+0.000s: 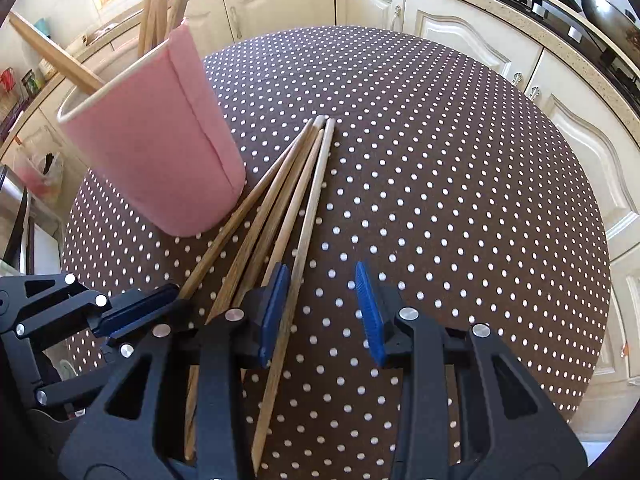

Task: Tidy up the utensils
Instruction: 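Lower the right gripper onto another loose chopstick and close on it, then lift the chopstick with the right gripper and lower it into the pink cup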

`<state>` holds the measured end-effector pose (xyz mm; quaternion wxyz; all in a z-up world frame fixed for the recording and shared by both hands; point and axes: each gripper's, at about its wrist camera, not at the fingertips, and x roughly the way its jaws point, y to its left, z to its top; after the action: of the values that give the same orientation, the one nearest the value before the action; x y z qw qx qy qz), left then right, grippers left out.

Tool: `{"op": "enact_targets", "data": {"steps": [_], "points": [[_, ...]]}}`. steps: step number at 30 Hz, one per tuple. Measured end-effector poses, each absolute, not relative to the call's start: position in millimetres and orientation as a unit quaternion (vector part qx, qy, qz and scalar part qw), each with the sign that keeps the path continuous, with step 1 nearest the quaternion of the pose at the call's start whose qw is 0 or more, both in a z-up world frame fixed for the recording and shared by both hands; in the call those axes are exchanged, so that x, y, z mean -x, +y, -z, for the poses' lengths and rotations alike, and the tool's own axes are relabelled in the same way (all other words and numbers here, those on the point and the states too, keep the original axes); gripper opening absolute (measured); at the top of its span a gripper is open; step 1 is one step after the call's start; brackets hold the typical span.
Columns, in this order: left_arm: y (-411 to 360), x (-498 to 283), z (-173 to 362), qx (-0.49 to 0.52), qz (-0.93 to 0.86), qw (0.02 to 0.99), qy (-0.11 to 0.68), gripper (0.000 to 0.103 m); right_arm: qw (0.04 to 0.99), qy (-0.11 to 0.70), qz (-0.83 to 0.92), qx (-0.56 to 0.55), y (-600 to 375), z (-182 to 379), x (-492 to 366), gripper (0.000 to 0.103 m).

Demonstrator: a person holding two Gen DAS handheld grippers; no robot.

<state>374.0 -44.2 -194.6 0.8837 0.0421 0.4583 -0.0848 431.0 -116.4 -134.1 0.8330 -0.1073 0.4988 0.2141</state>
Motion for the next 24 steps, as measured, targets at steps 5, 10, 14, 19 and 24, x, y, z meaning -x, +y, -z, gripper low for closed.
{"op": "enact_targets", "data": {"steps": [5, 10, 14, 19, 24], "points": [[-44.4, -387.7, 192.7, -0.031, 0.075, 0.882, 0.465, 0.007, 0.828, 0.511, -0.206, 0.108, -118.0, 131.3, -437.6, 0.033], [-48.0, -407.0, 191.8, -0.028, 0.064, 0.877, 0.476, 0.008, 0.813, 0.531, -0.211, 0.110, -111.7, 128.9, -457.6, 0.033], [-49.5, -416.3, 189.6, -0.030, 0.062, 0.870, 0.489, 0.008, 0.803, 0.545, -0.210, 0.120, -112.1, 129.6, -471.7, 0.027], [-49.1, -424.6, 188.1, -0.024, 0.065, 0.866, 0.496, 0.007, 0.803, 0.546, -0.207, 0.120, -121.2, 130.1, -483.8, 0.008], [-45.1, -423.5, 189.2, -0.011, 0.074, 0.869, 0.490, 0.005, 0.809, 0.538, -0.209, 0.107, -135.1, 130.8, -470.1, 0.006]]}}
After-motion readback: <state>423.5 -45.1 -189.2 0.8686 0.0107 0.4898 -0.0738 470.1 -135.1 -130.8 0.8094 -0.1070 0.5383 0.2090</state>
